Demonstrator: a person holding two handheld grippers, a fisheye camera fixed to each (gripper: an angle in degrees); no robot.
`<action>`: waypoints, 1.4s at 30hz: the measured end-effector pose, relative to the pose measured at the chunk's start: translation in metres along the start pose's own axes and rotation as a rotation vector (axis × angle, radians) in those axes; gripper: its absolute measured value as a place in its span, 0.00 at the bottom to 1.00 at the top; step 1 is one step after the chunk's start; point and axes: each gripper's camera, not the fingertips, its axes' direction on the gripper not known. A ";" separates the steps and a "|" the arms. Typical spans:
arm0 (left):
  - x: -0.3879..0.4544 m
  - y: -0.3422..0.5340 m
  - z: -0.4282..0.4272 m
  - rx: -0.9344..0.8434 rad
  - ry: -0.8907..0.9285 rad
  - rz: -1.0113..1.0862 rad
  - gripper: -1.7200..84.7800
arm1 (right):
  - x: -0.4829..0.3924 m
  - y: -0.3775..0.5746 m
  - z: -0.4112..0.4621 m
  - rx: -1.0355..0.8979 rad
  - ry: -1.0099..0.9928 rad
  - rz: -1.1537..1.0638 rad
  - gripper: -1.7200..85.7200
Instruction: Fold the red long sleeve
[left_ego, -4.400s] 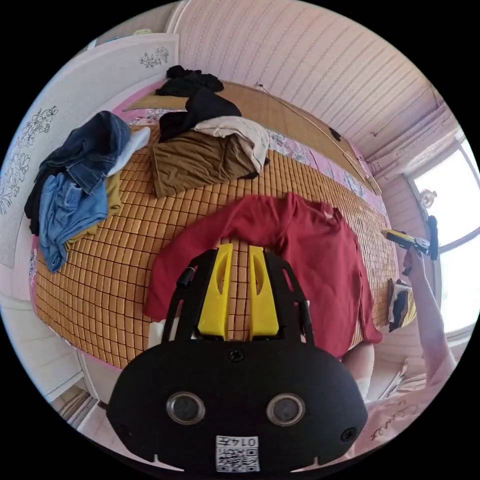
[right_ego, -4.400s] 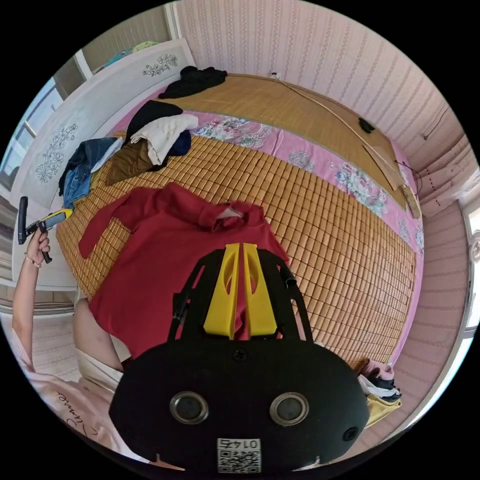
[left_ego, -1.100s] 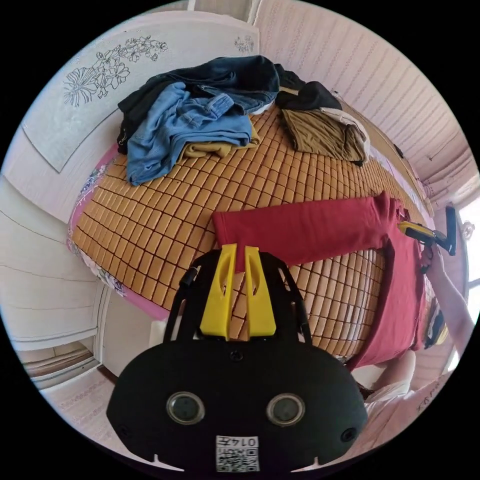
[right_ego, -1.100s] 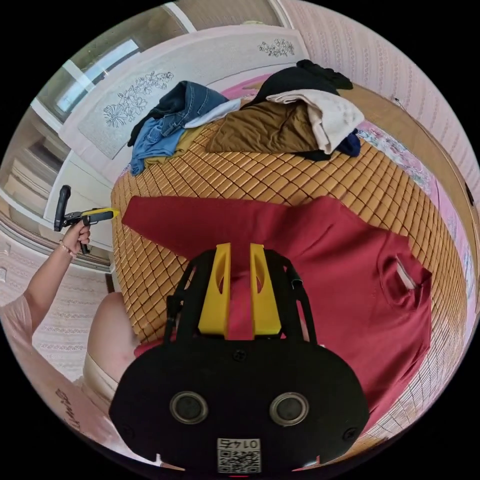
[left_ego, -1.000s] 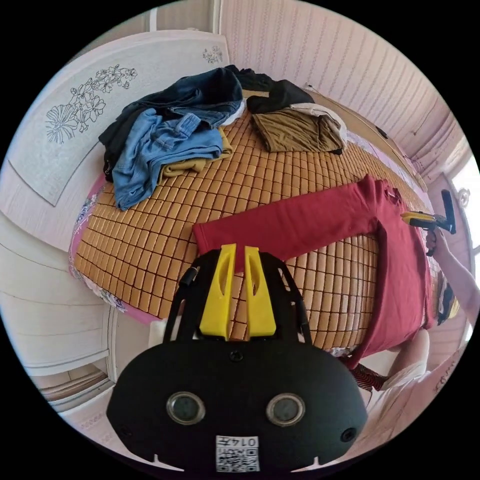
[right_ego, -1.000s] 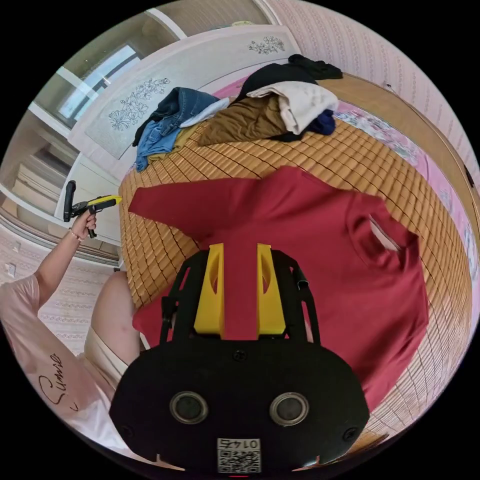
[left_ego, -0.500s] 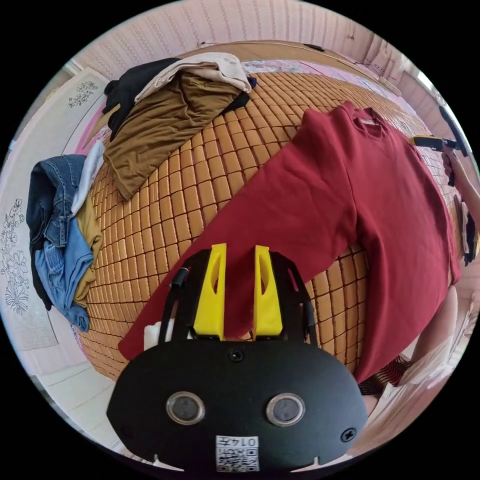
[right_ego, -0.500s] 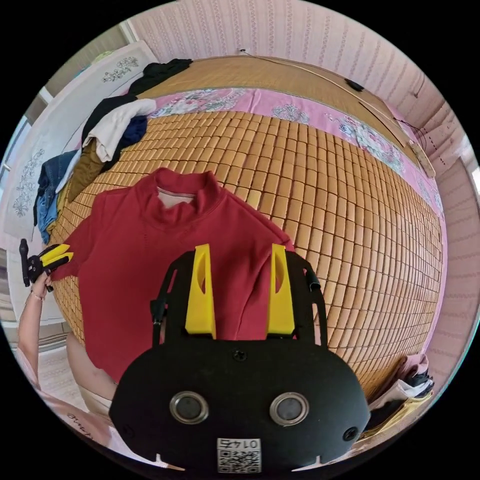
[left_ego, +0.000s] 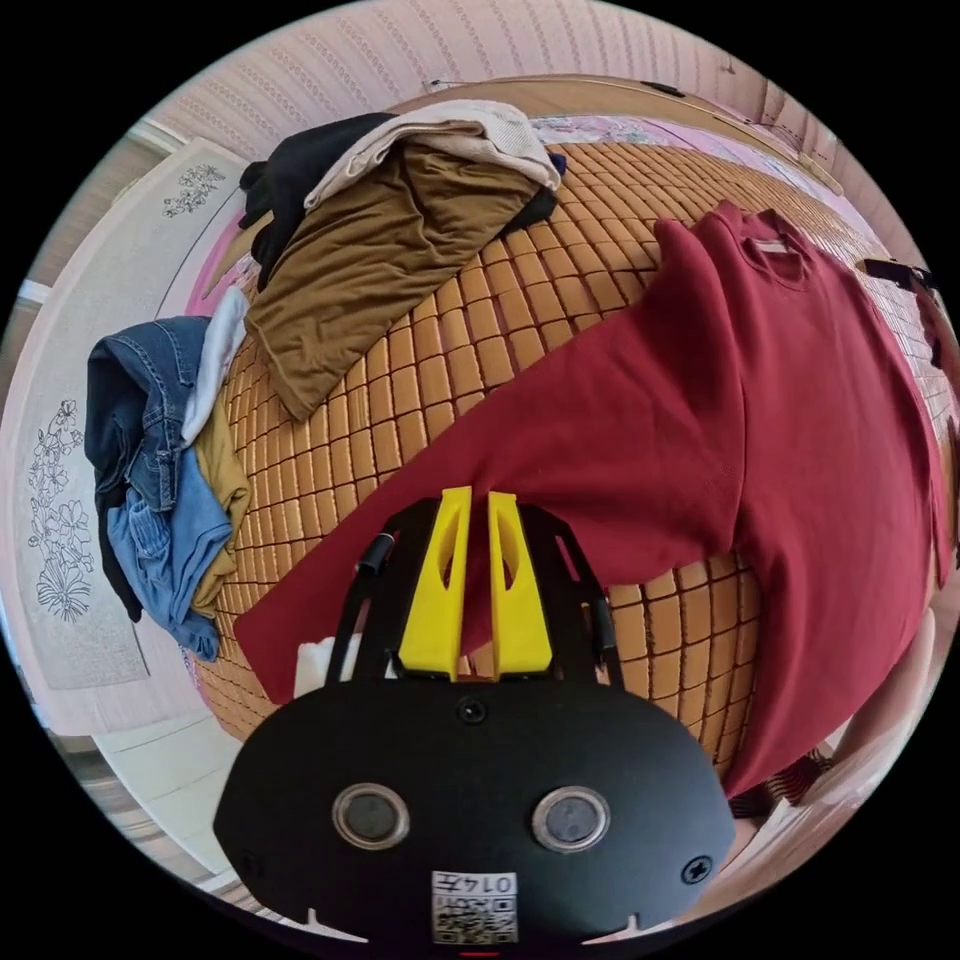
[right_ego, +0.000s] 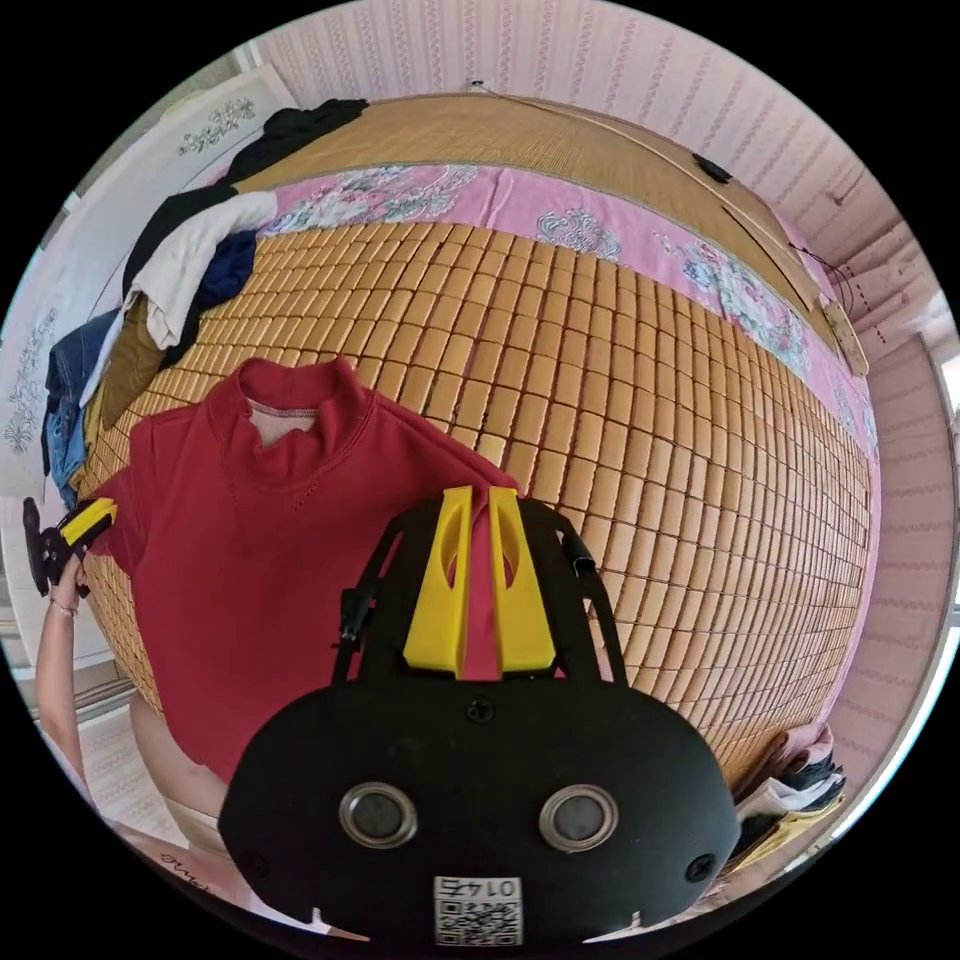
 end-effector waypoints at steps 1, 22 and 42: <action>0.000 0.002 -0.007 0.009 0.018 0.026 0.08 | 0.009 0.019 -0.020 0.052 -0.022 -0.024 0.03; 0.200 0.144 -0.040 0.048 0.436 0.267 0.09 | 0.138 0.393 -0.034 -0.116 0.268 0.283 0.02; 0.153 0.205 -0.016 0.052 0.385 0.234 0.04 | -0.107 0.463 -0.019 -0.211 -0.033 -0.265 0.01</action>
